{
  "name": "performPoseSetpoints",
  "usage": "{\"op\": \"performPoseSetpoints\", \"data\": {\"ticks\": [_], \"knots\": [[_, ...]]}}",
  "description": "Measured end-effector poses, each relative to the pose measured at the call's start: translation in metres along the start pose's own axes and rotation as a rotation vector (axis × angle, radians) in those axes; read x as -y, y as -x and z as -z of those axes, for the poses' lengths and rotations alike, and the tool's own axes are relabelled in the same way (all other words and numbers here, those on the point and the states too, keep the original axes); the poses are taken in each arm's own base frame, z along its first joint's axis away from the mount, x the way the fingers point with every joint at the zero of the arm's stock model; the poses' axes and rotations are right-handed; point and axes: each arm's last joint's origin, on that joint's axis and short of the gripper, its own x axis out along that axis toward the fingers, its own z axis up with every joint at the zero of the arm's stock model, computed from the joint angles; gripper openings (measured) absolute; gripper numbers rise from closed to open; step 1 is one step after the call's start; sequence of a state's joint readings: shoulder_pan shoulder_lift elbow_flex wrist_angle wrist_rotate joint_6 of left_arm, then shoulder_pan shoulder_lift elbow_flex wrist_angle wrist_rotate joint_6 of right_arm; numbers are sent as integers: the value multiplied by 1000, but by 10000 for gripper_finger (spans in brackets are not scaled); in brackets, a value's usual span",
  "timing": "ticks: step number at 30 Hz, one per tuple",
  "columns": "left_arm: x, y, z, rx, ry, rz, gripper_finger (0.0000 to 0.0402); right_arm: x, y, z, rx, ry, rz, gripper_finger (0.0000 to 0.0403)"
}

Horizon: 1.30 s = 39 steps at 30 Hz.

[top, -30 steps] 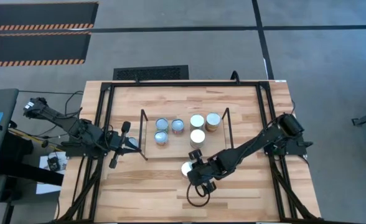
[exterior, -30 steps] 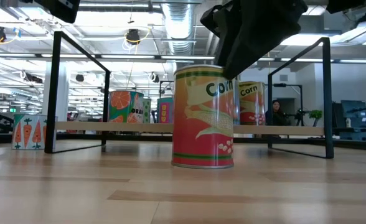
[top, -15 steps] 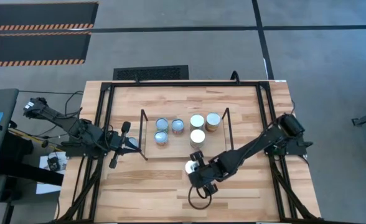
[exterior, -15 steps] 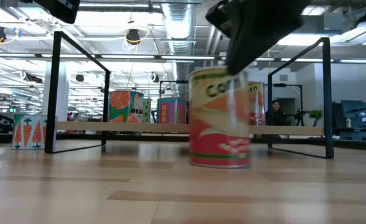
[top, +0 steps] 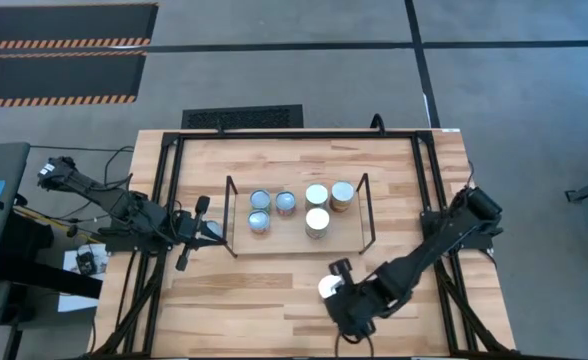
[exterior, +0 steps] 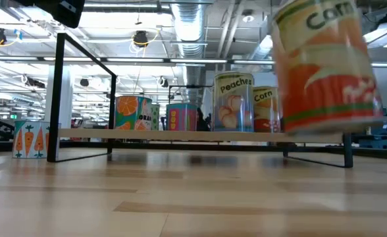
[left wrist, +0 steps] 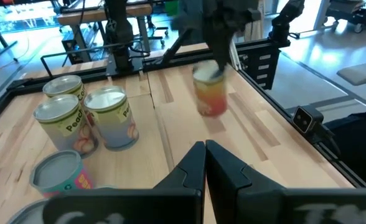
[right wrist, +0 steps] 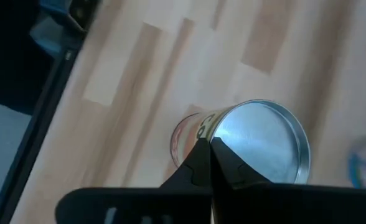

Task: Pick and place cans onto a shelf
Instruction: Put the large canned corn on the shelf aligned with the other canned corn

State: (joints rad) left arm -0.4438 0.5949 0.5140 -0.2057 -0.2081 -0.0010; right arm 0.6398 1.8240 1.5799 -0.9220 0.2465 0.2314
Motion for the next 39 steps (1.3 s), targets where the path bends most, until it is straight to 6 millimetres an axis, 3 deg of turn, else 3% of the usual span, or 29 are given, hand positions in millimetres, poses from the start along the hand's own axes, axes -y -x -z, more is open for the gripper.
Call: {"op": "performPoseSetpoints", "data": {"ticks": [4, 9, 14, 22, 31, 39], "knots": [[0, 0, 0, 0, 0, 0, 1, 5, 24, 10, -12, -41, 96, 5], [0, 0, 0, 0, -1, -6, 1, 24, 42, 16, -26, -77, 166, 3], [0, 0, 0, -3, -1, -6, 1, 43, 38, 20, -103, -103, 204, 5], [0, 1, 0, -3, 0, 0, 1, 56, 9, 39, -218, -99, 233, 5], [-1, 5, -1, 15, 4, 6, 1, 70, 24, 44, -169, -135, 243, 5], [-1, 5, -1, 17, 7, 7, 1, 83, 23, 41, -147, -149, 252, 5]]}}
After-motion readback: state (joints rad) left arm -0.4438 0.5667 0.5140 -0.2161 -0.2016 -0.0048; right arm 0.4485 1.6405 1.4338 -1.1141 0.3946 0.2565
